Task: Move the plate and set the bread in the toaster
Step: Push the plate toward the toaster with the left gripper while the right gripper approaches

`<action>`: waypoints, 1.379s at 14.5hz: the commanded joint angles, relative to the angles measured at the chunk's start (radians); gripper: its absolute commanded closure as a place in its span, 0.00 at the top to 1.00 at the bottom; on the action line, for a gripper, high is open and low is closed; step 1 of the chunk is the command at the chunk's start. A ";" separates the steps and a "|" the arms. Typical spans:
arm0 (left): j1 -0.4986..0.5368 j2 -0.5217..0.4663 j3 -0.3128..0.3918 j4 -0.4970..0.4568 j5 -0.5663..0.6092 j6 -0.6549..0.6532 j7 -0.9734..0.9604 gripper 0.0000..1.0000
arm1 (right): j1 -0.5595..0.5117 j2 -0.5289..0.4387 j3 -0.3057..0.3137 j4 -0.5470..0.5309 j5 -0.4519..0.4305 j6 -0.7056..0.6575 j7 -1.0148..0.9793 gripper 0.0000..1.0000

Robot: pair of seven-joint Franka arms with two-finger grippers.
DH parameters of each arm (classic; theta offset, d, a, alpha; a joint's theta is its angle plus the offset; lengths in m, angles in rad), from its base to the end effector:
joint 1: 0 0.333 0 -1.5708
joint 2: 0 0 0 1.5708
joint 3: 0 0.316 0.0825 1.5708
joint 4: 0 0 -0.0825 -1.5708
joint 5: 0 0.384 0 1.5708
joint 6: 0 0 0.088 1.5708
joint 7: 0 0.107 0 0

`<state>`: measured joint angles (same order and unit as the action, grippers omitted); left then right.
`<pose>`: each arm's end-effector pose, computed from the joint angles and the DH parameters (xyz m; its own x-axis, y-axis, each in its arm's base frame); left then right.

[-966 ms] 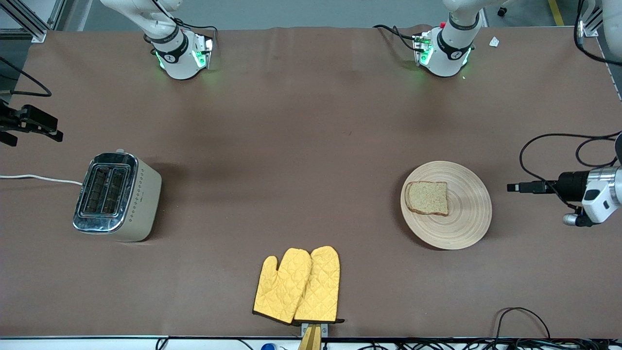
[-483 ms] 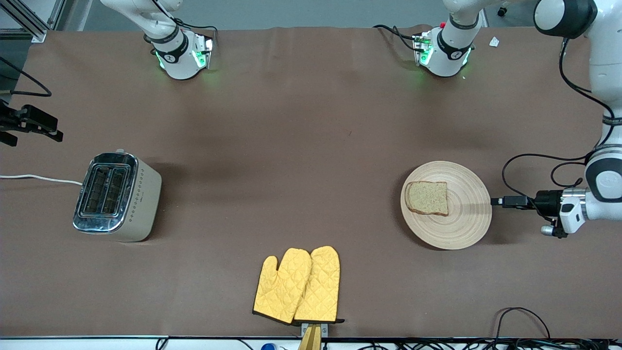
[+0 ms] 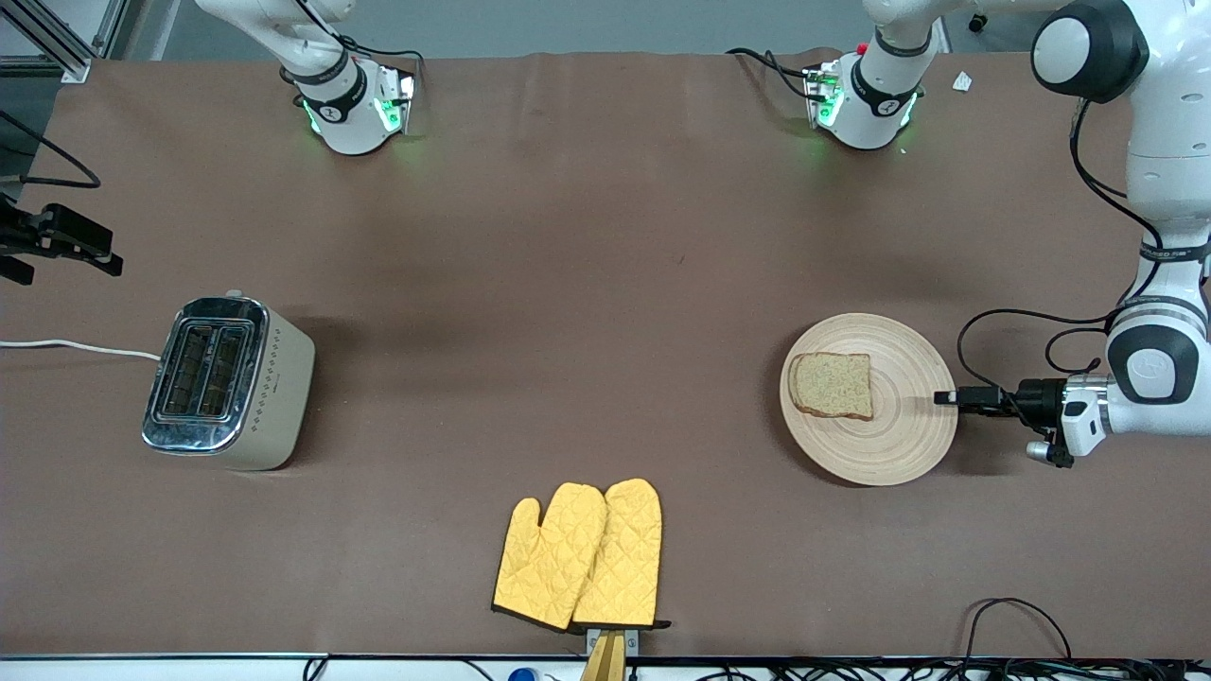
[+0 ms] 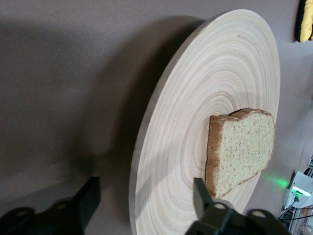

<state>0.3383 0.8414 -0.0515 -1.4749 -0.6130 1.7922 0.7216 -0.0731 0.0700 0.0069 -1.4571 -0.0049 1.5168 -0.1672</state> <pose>0.6483 0.1450 0.1594 0.9814 -0.1634 -0.1007 -0.0485 -0.7189 0.6934 0.5700 -0.0385 0.6338 0.9949 0.1006 -0.0109 0.1006 -0.9949 0.0026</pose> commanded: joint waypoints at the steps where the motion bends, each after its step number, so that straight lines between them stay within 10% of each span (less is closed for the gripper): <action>1: 0.001 0.005 -0.002 0.013 -0.021 0.000 0.097 0.38 | -0.011 -0.021 0.015 -0.019 -0.004 0.006 -0.003 1.00; 4: 0.007 0.021 -0.004 0.011 -0.056 -0.010 0.145 0.03 | 0.009 -0.018 0.016 -0.020 0.006 0.006 0.005 1.00; 13: -0.004 0.038 -0.134 0.011 -0.273 -0.180 0.081 0.00 | 0.091 0.083 0.019 -0.032 0.059 0.095 0.185 1.00; 20: -0.338 0.056 -0.159 0.008 -0.608 0.125 0.010 0.00 | 0.138 0.227 0.056 -0.034 0.060 0.236 0.359 1.00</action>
<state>0.0804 0.8920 -0.2124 -1.4725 -1.1265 1.8579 0.7604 0.0685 0.2487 0.0457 -1.4891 0.0440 1.7081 0.1502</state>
